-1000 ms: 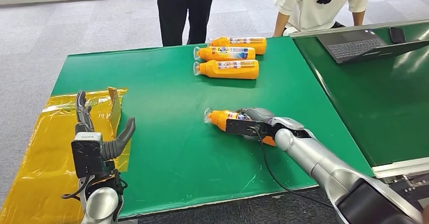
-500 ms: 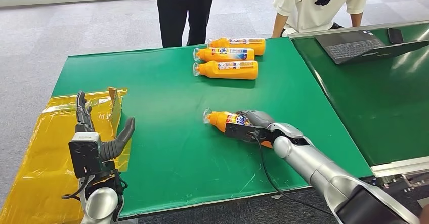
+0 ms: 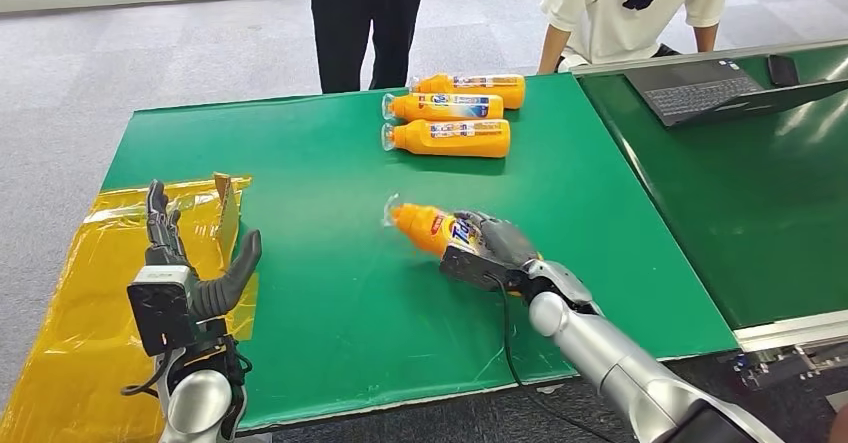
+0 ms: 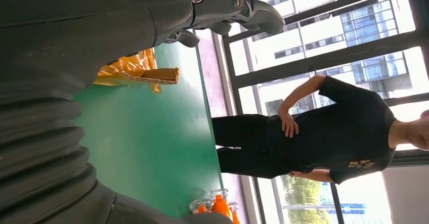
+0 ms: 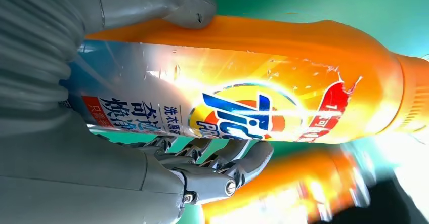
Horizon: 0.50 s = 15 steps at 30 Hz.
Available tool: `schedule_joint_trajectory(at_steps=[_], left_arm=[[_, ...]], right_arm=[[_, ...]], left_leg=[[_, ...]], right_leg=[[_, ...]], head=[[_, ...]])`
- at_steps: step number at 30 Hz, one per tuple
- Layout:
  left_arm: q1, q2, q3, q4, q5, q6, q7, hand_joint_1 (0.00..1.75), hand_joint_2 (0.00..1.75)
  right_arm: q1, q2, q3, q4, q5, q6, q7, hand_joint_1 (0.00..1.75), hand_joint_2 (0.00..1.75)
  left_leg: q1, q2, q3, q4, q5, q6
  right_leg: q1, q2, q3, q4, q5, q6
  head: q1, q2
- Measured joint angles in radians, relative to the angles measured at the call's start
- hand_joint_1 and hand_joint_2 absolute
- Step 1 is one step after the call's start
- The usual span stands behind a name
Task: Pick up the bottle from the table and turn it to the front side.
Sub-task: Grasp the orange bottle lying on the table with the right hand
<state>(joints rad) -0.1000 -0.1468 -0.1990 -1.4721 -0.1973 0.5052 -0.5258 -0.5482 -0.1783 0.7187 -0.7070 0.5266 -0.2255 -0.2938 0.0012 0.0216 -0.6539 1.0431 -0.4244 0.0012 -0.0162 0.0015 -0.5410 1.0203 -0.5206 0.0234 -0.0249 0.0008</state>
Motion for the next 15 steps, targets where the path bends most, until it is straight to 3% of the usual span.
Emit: schedule_joint_trajectory(at_steps=[7, 15], left_arm=[[-0.041, -0.015, 0.004, 0.055, 0.067, -0.036, -0.044, 0.0, 1.75], [-0.051, -0.026, 0.01, 0.085, 0.047, -0.071, -0.03, 0.0, 1.75]], right_arm=[[0.028, 0.089, -0.129, -0.136, 0.192, -0.221, -0.021, 1.75, 1.75], [0.022, 0.179, -0.174, -0.189, 0.315, -0.29, -0.017, 1.75, 1.75]], left_leg=[[0.0, 0.002, -0.002, -0.001, 0.0, 0.0], [0.0, 0.001, -0.003, -0.001, 0.0, -0.001]], right_leg=[[0.0, 0.002, -0.003, 0.0, 0.0, -0.001], [0.0, 0.002, -0.004, 0.0, -0.001, -0.001]], head=[[0.0, 0.0], [0.0, 0.0]])
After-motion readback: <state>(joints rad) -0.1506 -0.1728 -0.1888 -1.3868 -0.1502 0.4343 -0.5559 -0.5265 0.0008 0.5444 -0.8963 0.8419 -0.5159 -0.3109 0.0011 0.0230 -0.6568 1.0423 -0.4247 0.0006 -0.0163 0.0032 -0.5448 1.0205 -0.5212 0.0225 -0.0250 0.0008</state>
